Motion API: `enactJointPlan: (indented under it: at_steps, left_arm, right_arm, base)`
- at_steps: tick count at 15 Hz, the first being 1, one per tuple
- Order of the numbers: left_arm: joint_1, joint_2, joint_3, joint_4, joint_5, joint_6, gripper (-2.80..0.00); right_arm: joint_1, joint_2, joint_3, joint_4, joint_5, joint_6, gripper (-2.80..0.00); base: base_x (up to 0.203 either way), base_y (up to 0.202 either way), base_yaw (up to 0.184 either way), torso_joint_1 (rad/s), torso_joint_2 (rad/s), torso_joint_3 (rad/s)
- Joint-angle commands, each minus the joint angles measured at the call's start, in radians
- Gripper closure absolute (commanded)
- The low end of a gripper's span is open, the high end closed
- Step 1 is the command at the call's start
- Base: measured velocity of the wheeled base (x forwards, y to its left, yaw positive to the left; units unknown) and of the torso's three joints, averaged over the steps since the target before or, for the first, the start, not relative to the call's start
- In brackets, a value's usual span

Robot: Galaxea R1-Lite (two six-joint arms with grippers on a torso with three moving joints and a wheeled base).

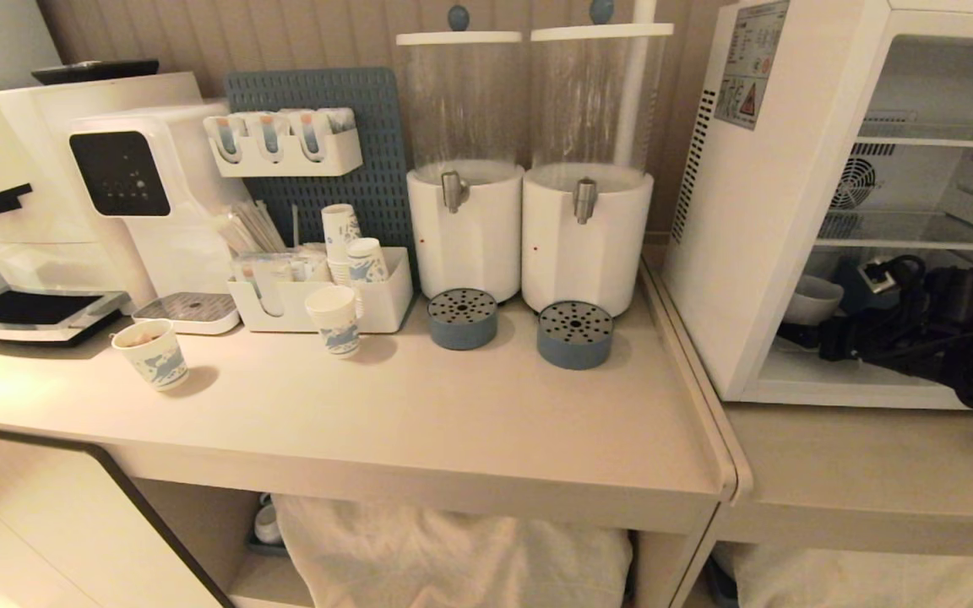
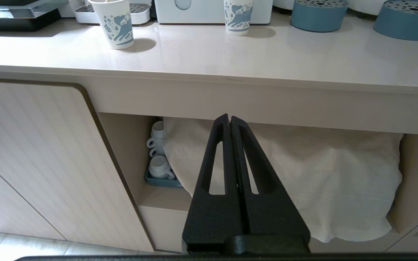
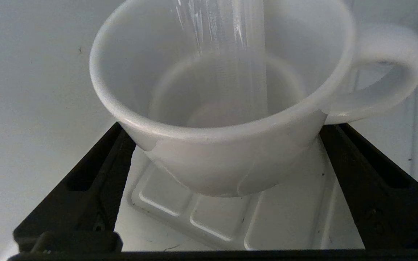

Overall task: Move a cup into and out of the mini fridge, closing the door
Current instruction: Take the ceramic cup out of the freezer

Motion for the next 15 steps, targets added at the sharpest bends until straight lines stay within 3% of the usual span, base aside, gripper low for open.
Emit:
enactJointPlan:
  at_steps: [1, 13, 14, 15]
  left_arm:
    - [0.000, 0.002, 0.000, 0.000, 0.000, -0.001, 0.00]
    - [0.000, 0.000, 0.000, 0.000, 0.000, -0.001, 0.00]
    - [0.000, 0.002, 0.000, -0.001, 0.000, -0.001, 0.00]
    - [0.000, 0.000, 0.000, -0.001, 0.000, -0.001, 0.00]
  right_arm:
    - [0.000, -0.006, 0.002, -0.003, 0.004, -0.001, -2.80]
    - [0.001, -0.017, -0.002, 0.026, 0.001, 0.019, -2.80]
    - [0.001, -0.014, -0.004, 0.025, -0.002, 0.019, 0.00]
    - [0.001, -0.014, -0.005, 0.025, -0.009, 0.017, 0.00]
  base:
    - [0.000, 0.000, 0.000, 0.000, 0.00, 0.000]
    - [0.000, 0.000, 0.000, 0.000, 0.00, 0.000]
    - [0.000, 0.000, 0.000, 0.000, 0.00, 0.000]
    - [0.000, 0.000, 0.000, 0.000, 0.00, 0.000]
